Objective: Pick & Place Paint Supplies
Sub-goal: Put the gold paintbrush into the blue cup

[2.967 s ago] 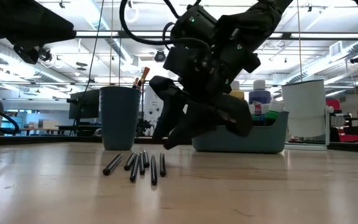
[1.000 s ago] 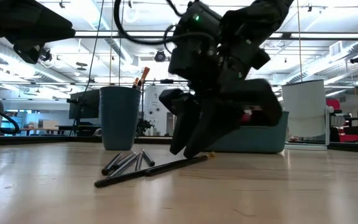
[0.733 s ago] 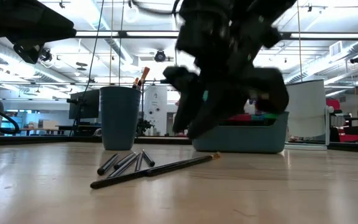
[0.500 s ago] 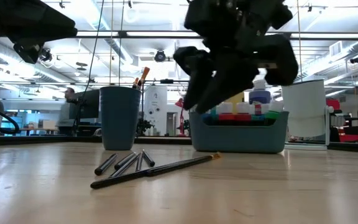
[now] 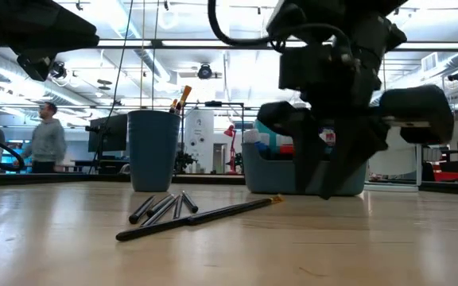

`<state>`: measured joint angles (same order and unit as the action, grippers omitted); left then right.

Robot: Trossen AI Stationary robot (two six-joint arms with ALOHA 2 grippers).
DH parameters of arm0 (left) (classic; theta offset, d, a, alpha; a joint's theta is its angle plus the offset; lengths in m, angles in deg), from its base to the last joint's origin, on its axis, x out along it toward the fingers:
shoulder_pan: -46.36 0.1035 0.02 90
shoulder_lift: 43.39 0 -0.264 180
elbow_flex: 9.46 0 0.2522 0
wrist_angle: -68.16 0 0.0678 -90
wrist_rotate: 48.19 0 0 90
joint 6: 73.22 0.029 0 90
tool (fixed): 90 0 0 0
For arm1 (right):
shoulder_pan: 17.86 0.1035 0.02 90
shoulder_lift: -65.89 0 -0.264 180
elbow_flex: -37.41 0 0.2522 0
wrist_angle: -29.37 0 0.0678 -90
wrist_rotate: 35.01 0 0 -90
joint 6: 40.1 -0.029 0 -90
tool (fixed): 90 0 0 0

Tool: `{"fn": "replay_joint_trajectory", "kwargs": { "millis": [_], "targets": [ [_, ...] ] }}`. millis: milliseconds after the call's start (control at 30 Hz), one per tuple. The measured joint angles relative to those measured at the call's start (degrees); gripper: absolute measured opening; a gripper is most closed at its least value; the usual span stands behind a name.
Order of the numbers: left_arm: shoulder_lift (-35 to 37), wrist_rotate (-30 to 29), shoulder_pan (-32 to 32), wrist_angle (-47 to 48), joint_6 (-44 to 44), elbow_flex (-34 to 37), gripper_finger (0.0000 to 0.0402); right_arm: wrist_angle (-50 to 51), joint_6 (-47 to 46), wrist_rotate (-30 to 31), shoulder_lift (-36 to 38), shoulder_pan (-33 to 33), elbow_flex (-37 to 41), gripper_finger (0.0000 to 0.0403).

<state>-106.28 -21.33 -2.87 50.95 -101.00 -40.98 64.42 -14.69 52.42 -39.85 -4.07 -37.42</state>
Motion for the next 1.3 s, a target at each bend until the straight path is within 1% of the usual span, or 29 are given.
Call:
{"fn": "replay_joint_trajectory", "kwargs": {
  "millis": [133, 367, 533, 667, 767, 867, 933, 1100, 1300],
  "targets": [
    [0.0, -1.35, 0.0, 0.01, -0.05, 0.0, 0.0072, -1.28, 0.48, 0.02, -0.02, -0.02, 1.16, 0.0135],
    [0.0, -1.74, 0.82, -0.01, -0.12, 0.0, 0.0072, -8.04, 6.13, 0.47, -0.02, -0.09, 1.13, 0.0135],
    [0.0, -1.57, 2.04, -0.01, -0.23, 0.0, 0.0072, -8.45, 8.07, 5.06, -0.02, -1.75, 1.12, 0.0135],
    [0.0, -1.33, 2.8, 0.01, -0.26, 0.02, 0.0072, -7.96, 8.07, 2.69, -0.02, -4.12, 1.12, 0.0135],
    [0.0, 0.33, 3.33, 0.01, -0.29, 0.02, 0.0072, -7.82, 7.63, 0.78, -0.02, -5.82, 1.12, 0.0135],
    [0.0, 2.4, 3.72, 0.01, -0.29, 0.02, 0.0072, -7.65, 7.35, -3.3, -0.08, -7.08, 1.14, 0.0135],
    [0.0, 3.19, 3.81, 0.01, -0.29, 0.02, 0.0072, -8.09, 7.0, -4.96, -0.54, -7.38, 1.15, 0.0135],
    [0.0, 3.24, 3.8, 0.01, 0.45, 0.02, 0.0072, -8.27, 6.72, -6.22, -2.66, -7.59, 1.19, 0.0135],
    [0.0, 3.26, 3.8, 0.01, 0.57, 0.02, 0.0072, -8.56, 6.9, -5.74, -3.32, -7.86, 1.04, 0.0131]
  ]
}}
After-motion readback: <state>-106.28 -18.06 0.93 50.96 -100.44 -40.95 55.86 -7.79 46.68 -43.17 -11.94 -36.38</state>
